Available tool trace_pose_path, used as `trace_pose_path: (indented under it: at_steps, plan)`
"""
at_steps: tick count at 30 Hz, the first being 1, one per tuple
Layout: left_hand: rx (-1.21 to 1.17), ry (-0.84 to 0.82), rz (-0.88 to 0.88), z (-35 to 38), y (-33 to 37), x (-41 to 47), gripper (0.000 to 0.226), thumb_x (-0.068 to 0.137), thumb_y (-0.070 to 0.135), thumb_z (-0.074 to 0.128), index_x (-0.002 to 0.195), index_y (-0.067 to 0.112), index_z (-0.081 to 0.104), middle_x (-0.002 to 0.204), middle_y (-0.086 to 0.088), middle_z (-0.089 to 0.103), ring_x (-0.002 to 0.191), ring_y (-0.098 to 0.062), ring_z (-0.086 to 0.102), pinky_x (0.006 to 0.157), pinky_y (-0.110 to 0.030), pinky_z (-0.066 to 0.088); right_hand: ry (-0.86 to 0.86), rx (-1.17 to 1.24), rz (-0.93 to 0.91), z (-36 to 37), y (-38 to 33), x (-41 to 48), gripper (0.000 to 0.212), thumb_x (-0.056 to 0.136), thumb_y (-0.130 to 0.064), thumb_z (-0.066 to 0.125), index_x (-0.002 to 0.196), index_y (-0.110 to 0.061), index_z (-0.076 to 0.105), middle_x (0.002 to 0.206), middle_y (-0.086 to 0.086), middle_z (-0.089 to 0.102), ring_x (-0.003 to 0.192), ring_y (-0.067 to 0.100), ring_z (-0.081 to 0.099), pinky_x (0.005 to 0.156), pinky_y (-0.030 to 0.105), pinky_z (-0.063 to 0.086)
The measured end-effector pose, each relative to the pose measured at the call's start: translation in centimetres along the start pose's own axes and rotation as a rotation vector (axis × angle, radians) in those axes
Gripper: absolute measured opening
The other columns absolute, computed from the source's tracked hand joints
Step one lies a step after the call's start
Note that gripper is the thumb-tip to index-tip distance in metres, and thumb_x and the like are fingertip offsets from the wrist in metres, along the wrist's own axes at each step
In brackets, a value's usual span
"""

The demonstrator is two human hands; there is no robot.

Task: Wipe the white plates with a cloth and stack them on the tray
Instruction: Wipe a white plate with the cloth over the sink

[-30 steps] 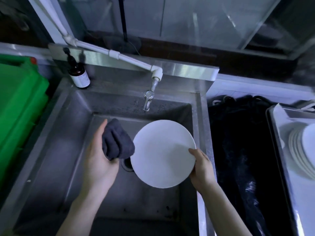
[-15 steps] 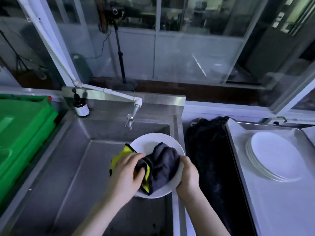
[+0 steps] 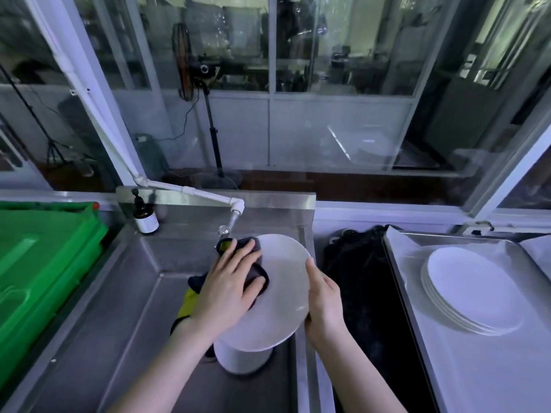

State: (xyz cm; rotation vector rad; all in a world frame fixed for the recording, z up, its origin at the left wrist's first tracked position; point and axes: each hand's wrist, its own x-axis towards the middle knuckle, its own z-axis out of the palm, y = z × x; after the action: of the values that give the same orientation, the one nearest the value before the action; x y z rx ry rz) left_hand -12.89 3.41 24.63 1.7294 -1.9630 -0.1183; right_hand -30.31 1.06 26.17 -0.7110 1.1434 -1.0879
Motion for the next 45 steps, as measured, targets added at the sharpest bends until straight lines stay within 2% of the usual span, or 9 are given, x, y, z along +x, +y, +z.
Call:
trace_pose_path:
  at_steps: [9,15,18,22,27,31,36,40,45]
  plan:
    - [-0.202,-0.037,0.298,-0.8,4.0,-1.0,0.051,0.093,0.009,0.048,0.144,0.013,0.047,0.155,0.013,0.033,0.151,-0.007,0.008,0.122,-0.028,0.006,0.014,0.03,-0.015,1.9,-1.3,0.3,0.041,0.102,-0.033,0.055,0.093,0.003,0.074,0.094,0.018,0.076,0.09,0.03,0.072,0.086,0.04,0.055]
    - [-1.237,0.116,-0.334,-3.1,4.4,1.7,0.043,0.069,-0.012,0.041,0.1,0.005,0.064,0.121,-0.001,0.07,0.128,-0.01,0.054,0.104,-0.028,0.045,0.047,0.093,-0.015,2.5,-1.1,0.9,0.04,0.103,-0.027,0.053,0.1,0.008,0.071,0.098,0.02,0.075,0.085,0.023,0.071,0.07,0.03,0.057]
    - [-0.824,0.383,-0.368,-2.6,2.5,0.6,0.038,0.079,-0.019,0.056,0.093,0.015,0.064,0.102,0.002,0.07,0.103,-0.005,0.066,0.089,-0.032,0.055,0.085,0.13,0.016,1.8,-1.4,1.8,0.037,0.102,-0.032,0.056,0.092,-0.001,0.074,0.088,0.015,0.075,0.076,0.024,0.069,0.065,0.029,0.057]
    - [-0.299,0.24,-0.014,-1.4,3.1,-0.8,0.024,0.074,0.004,0.071,0.093,0.019,0.068,0.099,0.011,0.066,0.097,-0.009,0.06,0.087,-0.027,0.046,0.08,0.077,-0.033,2.3,-1.6,1.9,0.037,0.101,-0.033,0.057,0.088,-0.002,0.073,0.084,0.014,0.075,0.074,0.023,0.069,0.068,0.03,0.056]
    - [-0.34,0.005,0.288,-1.3,3.7,-0.1,0.029,0.089,0.003,0.051,0.114,0.014,0.06,0.13,0.01,0.052,0.116,-0.009,0.055,0.097,-0.025,0.043,0.008,0.085,-0.032,2.2,-0.6,1.3,0.041,0.098,-0.035,0.061,0.062,-0.02,0.074,0.067,0.0,0.067,0.065,0.012,0.062,0.07,0.03,0.047]
    - [-0.172,0.018,0.203,-1.8,1.5,0.6,0.041,0.092,0.006,0.053,0.131,0.018,0.048,0.147,0.01,0.036,0.112,-0.016,0.06,0.085,-0.034,0.051,0.023,0.061,-0.022,2.1,-1.0,0.7,0.036,0.098,-0.033,0.062,0.087,-0.002,0.078,0.085,0.011,0.075,0.075,0.017,0.069,0.068,0.027,0.056]
    - [-0.261,0.045,-0.028,-2.5,0.2,-0.7,0.05,0.09,0.018,0.066,0.136,0.015,0.047,0.141,0.005,0.05,0.131,-0.013,0.051,0.104,-0.037,0.044,0.055,0.097,-0.044,1.5,-2.3,0.7,0.037,0.099,-0.033,0.06,0.085,-0.002,0.073,0.076,0.012,0.074,0.065,0.02,0.069,0.057,0.028,0.056]
    - [0.098,-0.063,0.291,-2.0,2.4,-2.3,0.047,0.097,0.032,0.042,0.144,0.026,0.049,0.161,0.009,0.027,0.146,-0.016,0.03,0.114,-0.035,0.031,0.047,0.024,-0.081,1.7,-2.4,0.8,0.039,0.098,-0.037,0.06,0.087,-0.003,0.075,0.089,0.01,0.077,0.077,0.021,0.071,0.074,0.031,0.055]
    - [0.196,-0.201,0.188,-1.6,1.0,0.8,0.062,0.099,0.049,0.019,0.157,0.031,0.007,0.161,0.02,-0.011,0.149,-0.005,-0.015,0.124,-0.039,0.002,-0.034,0.05,-0.017,2.1,-1.4,0.2,0.034,0.098,-0.039,0.061,0.09,-0.014,0.082,0.095,0.011,0.079,0.088,0.021,0.076,0.074,0.03,0.058]
